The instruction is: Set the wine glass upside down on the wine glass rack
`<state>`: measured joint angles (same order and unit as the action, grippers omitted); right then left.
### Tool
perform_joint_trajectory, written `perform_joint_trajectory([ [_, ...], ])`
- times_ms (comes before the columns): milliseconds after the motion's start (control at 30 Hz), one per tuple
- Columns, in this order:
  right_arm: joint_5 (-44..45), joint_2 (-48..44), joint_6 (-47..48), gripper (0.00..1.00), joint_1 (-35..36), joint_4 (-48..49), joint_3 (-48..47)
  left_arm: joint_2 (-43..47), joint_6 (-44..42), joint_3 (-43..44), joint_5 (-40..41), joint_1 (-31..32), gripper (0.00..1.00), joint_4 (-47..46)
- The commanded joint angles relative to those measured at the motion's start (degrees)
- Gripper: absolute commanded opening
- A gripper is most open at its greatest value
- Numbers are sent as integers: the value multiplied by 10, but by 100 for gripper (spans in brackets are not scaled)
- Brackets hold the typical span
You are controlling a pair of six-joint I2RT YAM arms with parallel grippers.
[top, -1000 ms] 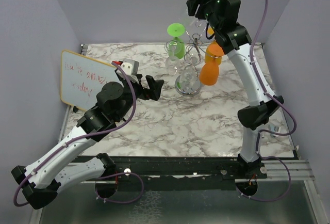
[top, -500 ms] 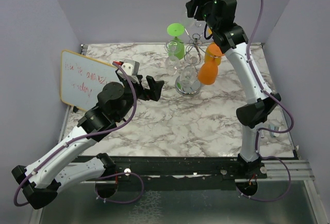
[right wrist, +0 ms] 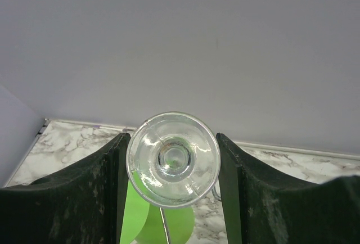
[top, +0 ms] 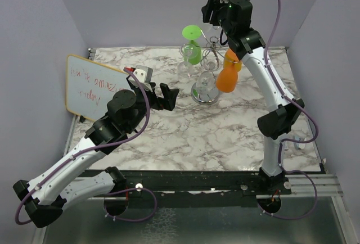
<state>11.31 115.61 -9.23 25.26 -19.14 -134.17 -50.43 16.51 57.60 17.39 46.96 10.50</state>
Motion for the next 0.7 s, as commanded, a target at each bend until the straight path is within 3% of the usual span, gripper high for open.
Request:
perform_joint_trajectory([
  [0,1,2,16,1,-3,56,10,7,1,-10,-5,0,99,8],
  [667,-21,-3,41,1,-3,15,55,10,2,-14,-2,0,99,8],
])
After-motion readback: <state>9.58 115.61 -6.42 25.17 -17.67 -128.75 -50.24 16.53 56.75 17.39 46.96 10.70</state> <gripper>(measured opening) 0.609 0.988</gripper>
